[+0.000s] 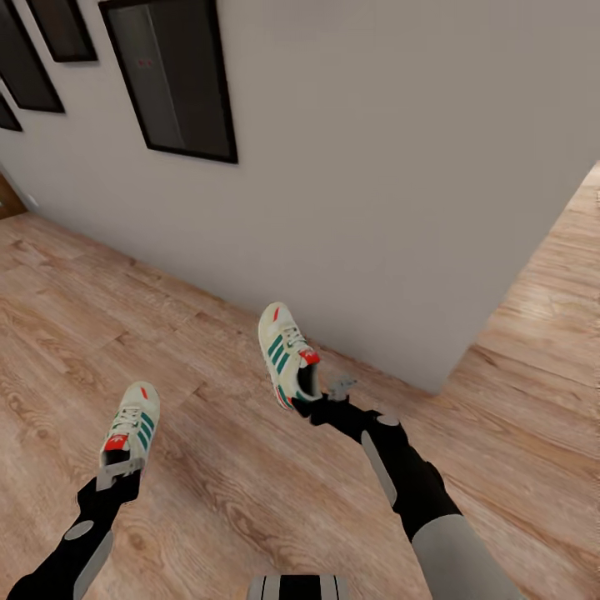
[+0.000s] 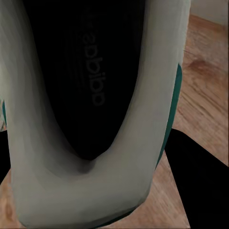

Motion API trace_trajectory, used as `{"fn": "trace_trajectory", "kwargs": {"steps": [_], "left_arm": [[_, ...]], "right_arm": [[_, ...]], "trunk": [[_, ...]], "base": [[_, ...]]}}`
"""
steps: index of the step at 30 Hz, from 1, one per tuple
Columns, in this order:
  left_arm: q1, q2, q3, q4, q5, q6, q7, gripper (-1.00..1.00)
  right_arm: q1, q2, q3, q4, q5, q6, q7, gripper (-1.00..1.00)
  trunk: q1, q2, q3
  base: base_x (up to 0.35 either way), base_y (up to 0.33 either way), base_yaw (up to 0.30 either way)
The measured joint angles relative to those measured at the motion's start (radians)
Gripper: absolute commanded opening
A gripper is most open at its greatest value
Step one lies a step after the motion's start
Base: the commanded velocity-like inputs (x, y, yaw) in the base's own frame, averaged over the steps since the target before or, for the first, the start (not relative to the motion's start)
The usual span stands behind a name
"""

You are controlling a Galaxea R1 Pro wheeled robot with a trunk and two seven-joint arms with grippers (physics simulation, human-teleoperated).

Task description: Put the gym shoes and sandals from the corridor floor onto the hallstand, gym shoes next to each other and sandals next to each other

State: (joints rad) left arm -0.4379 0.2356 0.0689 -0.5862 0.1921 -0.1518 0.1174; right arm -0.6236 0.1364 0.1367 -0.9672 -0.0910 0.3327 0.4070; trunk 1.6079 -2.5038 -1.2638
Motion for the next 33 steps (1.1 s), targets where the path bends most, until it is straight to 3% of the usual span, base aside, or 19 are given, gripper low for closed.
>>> {"fn": "trace_trajectory", "kwargs": {"steps": [4,5,6,7,8,9,10,11,17,23,29,33], "left_arm": [[0.001,-0.02,-0.002,0.034,0.001,-0.011,0.0,-1.0],[0.001,-0.042,-0.005,0.058,-0.005,-0.057,0.001,-1.0],[0.001,-0.049,-0.003,0.07,-0.005,-0.079,0.002,-1.0],[0.001,-0.051,-0.002,0.076,-0.004,-0.088,0.002,-1.0],[0.001,-0.056,-0.002,0.096,-0.001,-0.106,0.003,-1.0],[0.001,-0.058,-0.002,0.106,0.0,-0.112,0.002,-1.0],[0.002,-0.072,-0.004,0.161,0.001,-0.147,0.003,-1.0],[0.002,-0.094,-0.008,0.206,-0.004,-0.198,0.002,-1.0],[0.013,-0.117,-0.007,0.25,-0.007,-0.247,0.003,-1.0],[0.027,-0.124,-0.007,0.254,-0.006,-0.255,0.002,-1.0],[0.028,-0.125,-0.007,0.253,-0.006,-0.256,0.001,-1.0],[0.029,-0.125,-0.008,0.254,-0.006,-0.255,0.002,-1.0]], "right_arm": [[0.033,-0.023,0.0,0.125,0.033,-0.172,-0.024,-1.0],[0.066,-0.044,-0.003,0.198,0.035,-0.303,-0.106,-1.0],[0.079,-0.057,-0.002,0.272,0.041,-0.37,-0.156,-1.0],[0.083,-0.062,-0.002,0.276,0.039,-0.402,-0.177,-1.0],[0.092,-0.072,-0.003,0.35,0.04,-0.508,-0.229,-1.0],[0.095,-0.074,-0.001,0.38,0.041,-0.549,-0.243,-1.0],[0.102,-0.08,-0.005,0.494,0.037,-0.701,-0.283,-1.0],[0.107,-0.082,-0.002,0.623,0.043,-0.788,-0.31,-1.0],[0.121,-0.089,-0.004,0.736,0.042,-0.898,-0.379,-1.0],[0.145,-0.13,-0.009,0.813,0.039,-0.99,-0.428,-1.0],[0.16,-0.139,-0.009,0.832,0.041,-1.021,-0.433,-1.0],[0.163,-0.163,-0.012,0.834,0.038,-1.024,-0.435,-1.0]], "trunk": [[-0.002,0.001,0.021],[-0.002,0.001,0.027],[-0.003,0.001,0.032],[-0.003,0.002,0.037],[-0.003,0.002,0.042],[-0.004,0.002,0.048],[-0.005,0.002,0.053],[-0.005,0.003,0.058],[-0.008,0.004,0.091],[-0.03,0.045,0.118],[-0.053,0.087,0.144],[-0.068,0.115,0.157]], "base": [[0.0,0.0,-0.156],[0.0,0.0,-0.155],[0.0,0.0,-0.155],[0.0,0.0,-0.155],[0.0,0.0,-0.155],[0.0,0.0,-0.156],[0.0,0.0,-0.156],[0.0,0.0,-0.156],[0.0,0.0,-0.157],[0.0,0.0,-0.157],[0.0,0.0,-0.087],[0.0,0.0,-0.041]]}}
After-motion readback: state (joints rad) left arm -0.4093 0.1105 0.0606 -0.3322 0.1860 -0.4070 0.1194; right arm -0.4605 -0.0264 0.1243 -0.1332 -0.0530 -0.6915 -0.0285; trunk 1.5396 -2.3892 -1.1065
